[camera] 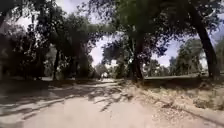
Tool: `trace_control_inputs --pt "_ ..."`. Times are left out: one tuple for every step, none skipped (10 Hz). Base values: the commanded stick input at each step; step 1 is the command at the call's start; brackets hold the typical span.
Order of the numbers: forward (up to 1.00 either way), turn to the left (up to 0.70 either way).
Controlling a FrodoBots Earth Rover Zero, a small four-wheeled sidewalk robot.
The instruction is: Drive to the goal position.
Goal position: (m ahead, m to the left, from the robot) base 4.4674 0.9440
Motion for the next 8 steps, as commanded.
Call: trace_control_inputs --pt "0.70 0.19" --pt "0.70 -0.01" --pt "0.70 -0.01" --pt "0.70 -0.01" --pt "0.70 -0.01" --pt "0.70 -0.01" --pt "0.70 -0.01" --pt "0.70 -0.01"
